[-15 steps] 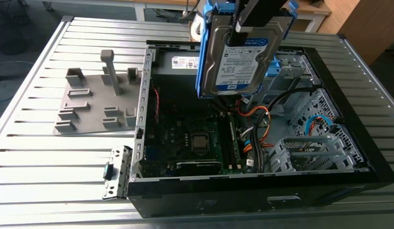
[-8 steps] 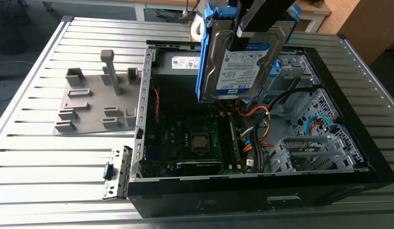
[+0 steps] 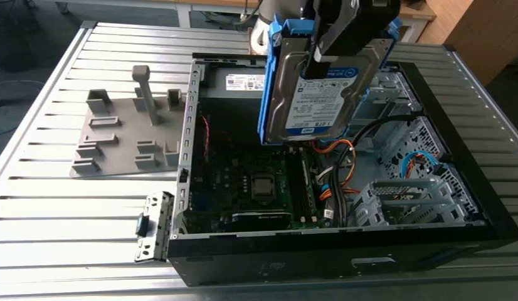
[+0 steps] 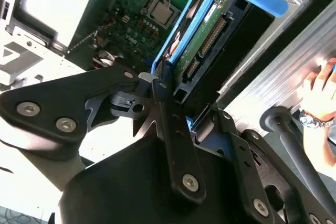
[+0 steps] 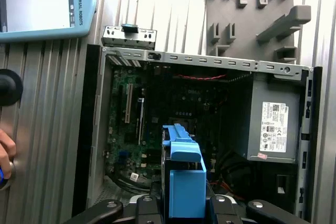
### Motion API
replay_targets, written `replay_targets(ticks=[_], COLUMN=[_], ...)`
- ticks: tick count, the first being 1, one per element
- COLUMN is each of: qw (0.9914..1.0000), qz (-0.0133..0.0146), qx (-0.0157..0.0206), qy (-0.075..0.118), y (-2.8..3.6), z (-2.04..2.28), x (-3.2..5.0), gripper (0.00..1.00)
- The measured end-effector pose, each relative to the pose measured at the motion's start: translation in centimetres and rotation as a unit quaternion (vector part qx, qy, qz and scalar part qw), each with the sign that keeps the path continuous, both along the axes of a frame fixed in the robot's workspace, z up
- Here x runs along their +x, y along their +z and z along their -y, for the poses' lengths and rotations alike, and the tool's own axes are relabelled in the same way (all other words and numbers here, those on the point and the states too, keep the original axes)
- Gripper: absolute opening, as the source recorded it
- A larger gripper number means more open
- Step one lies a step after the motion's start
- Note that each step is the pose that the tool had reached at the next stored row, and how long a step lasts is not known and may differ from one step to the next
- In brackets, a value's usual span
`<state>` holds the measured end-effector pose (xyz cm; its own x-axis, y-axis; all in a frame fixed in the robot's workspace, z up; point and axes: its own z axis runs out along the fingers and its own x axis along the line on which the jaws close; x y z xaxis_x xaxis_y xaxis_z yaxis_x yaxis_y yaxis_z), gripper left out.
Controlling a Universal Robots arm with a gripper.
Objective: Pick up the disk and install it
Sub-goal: 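Pick up the disk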
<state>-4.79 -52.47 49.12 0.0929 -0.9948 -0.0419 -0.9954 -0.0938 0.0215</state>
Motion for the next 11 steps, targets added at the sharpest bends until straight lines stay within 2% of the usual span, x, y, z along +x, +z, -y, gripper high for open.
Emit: replay_targets(ticks=[2,11], qw=[1.00000,0.99988], qz=[0.0000,0.0000], qx=[0.0025,0.0152], qy=[0.000,-0.004], y=[-0.05,-0.23], z=[0.44,1.93], x=[0.00,0.00], gripper=[0.36,0.36])
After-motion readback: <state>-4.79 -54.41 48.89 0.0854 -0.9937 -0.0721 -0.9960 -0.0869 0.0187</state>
